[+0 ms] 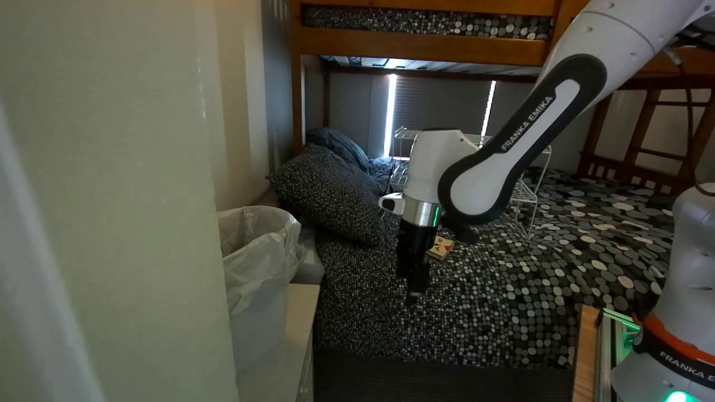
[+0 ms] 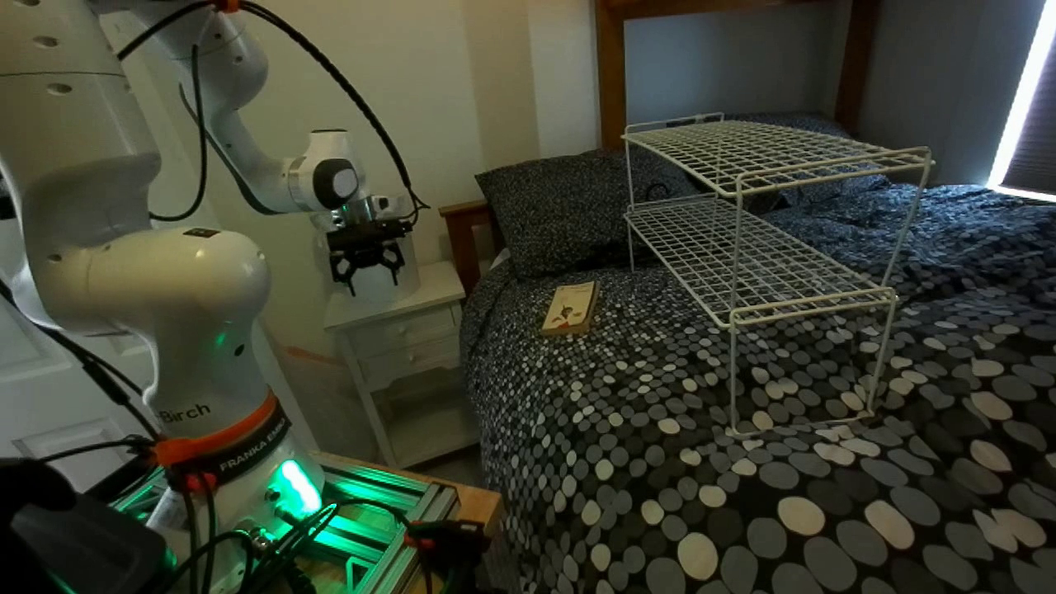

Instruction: Pull the drawer

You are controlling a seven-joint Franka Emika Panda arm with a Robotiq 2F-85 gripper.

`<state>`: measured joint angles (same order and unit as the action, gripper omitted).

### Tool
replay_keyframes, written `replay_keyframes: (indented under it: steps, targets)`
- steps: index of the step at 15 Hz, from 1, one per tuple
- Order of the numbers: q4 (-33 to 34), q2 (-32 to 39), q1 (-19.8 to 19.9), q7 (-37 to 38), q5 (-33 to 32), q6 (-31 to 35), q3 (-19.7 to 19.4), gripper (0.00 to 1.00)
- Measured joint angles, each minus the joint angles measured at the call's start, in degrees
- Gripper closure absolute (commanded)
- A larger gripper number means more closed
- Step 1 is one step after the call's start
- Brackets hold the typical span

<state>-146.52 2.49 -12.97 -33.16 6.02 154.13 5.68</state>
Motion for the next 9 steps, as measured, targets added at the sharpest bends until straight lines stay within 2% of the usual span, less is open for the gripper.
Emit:
replay_keyframes:
  steps: [5,9]
  targets:
    - [3.0,12.2,1.5,3.0,-5.5,14.8,1.7,0.00]
    - [7.9,19.8,2.7,8.8,-10.9,19.9,1.3,0.00]
